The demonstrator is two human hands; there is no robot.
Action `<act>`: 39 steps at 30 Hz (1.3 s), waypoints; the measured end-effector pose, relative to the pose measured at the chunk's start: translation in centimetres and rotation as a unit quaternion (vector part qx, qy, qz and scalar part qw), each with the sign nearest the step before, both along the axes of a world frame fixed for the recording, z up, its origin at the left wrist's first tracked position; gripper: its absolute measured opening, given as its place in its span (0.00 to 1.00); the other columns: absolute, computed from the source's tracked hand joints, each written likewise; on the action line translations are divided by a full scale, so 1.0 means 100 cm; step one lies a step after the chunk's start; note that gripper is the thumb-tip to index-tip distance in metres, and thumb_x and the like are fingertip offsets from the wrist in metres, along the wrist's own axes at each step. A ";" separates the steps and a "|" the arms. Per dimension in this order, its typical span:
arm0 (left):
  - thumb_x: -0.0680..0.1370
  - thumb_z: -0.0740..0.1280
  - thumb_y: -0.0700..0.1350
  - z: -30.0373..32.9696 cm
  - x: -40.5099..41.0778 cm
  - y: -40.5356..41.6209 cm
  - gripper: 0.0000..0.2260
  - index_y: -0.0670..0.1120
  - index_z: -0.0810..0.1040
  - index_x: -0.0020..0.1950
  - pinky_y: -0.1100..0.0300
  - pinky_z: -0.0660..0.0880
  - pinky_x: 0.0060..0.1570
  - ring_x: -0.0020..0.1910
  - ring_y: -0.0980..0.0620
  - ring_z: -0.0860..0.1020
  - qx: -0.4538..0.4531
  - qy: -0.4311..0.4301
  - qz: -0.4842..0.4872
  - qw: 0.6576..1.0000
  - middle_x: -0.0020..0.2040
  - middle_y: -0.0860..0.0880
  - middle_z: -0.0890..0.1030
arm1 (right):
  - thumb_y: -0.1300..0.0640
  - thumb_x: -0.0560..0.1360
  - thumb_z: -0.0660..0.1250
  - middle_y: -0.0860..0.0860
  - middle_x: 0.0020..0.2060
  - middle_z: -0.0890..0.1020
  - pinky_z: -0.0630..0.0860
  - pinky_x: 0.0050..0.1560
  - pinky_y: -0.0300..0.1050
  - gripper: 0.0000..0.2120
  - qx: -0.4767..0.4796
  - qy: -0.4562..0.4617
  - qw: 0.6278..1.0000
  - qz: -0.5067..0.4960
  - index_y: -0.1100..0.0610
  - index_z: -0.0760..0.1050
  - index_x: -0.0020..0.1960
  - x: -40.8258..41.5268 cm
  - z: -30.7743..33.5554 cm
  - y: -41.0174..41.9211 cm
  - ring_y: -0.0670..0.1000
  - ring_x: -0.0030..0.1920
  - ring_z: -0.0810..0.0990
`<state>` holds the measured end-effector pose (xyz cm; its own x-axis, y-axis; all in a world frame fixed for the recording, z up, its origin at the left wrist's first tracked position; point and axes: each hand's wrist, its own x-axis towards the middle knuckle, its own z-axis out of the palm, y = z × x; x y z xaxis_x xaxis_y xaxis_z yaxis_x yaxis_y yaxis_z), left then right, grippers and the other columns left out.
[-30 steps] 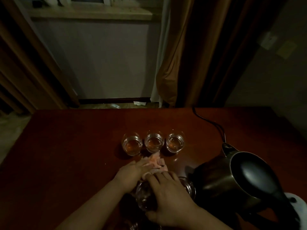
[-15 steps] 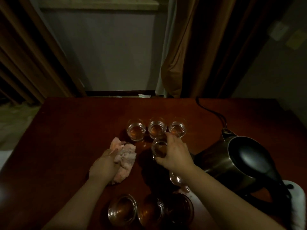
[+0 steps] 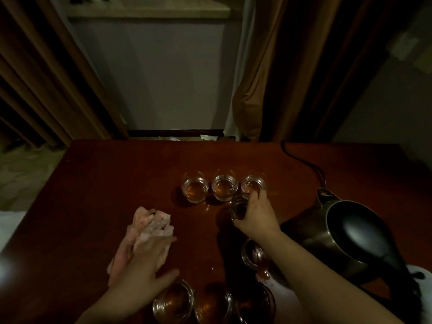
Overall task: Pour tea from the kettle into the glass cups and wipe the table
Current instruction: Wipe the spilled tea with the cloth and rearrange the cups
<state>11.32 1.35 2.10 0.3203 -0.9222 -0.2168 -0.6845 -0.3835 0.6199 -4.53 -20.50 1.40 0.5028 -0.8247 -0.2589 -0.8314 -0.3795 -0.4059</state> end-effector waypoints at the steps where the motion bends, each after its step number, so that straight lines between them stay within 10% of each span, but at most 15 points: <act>1: 0.66 0.67 0.63 0.005 -0.008 0.003 0.31 0.69 0.58 0.67 0.64 0.49 0.71 0.72 0.61 0.49 0.040 0.003 -0.077 0.996 0.72 0.65 0.51 | 0.50 0.66 0.74 0.55 0.66 0.64 0.70 0.65 0.46 0.37 -0.004 0.004 1.000 -0.002 0.58 0.60 0.68 0.000 -0.001 0.000 0.54 0.64 0.69; 3: 0.70 0.66 0.63 0.007 -0.018 0.010 0.34 0.65 0.51 0.71 0.74 0.48 0.64 0.70 0.64 0.48 0.118 -0.024 -0.154 0.981 0.70 0.65 0.49 | 0.50 0.66 0.74 0.55 0.64 0.64 0.71 0.64 0.46 0.36 -0.009 0.006 1.000 -0.009 0.59 0.61 0.67 0.000 -0.003 0.002 0.54 0.63 0.70; 6: 0.73 0.64 0.63 -0.001 -0.028 0.016 0.34 0.66 0.44 0.70 0.60 0.53 0.72 0.73 0.58 0.47 0.201 -0.033 -0.169 0.964 0.74 0.59 0.46 | 0.49 0.67 0.74 0.56 0.63 0.65 0.72 0.62 0.46 0.35 -0.012 0.009 1.000 -0.026 0.59 0.61 0.66 0.000 -0.004 0.004 0.54 0.61 0.71; 17: 0.67 0.70 0.59 -0.015 -0.027 0.025 0.38 0.60 0.53 0.71 0.60 0.49 0.72 0.71 0.62 0.50 0.122 -0.057 -0.061 0.989 0.67 0.65 0.56 | 0.45 0.70 0.69 0.58 0.74 0.58 0.62 0.71 0.53 0.41 -0.044 -0.071 0.996 -0.027 0.56 0.52 0.74 -0.029 0.011 0.035 0.58 0.73 0.59; 28: 0.62 0.76 0.55 -0.006 -0.023 -0.077 0.32 0.54 0.67 0.62 0.51 0.71 0.58 0.58 0.52 0.73 -0.060 -0.015 0.105 0.993 0.55 0.57 0.75 | 0.44 0.66 0.73 0.53 0.73 0.59 0.66 0.69 0.48 0.45 0.093 -0.031 0.994 -0.041 0.50 0.50 0.75 -0.066 -0.011 0.064 0.53 0.72 0.62; 39: 0.64 0.77 0.49 -0.036 -0.042 -0.131 0.36 0.47 0.64 0.68 0.49 0.66 0.65 0.66 0.44 0.66 -0.015 -0.013 0.151 0.988 0.67 0.45 0.69 | 0.46 0.68 0.71 0.53 0.71 0.60 0.70 0.64 0.44 0.45 0.045 -0.004 0.999 -0.020 0.49 0.47 0.75 -0.066 -0.016 0.063 0.53 0.70 0.64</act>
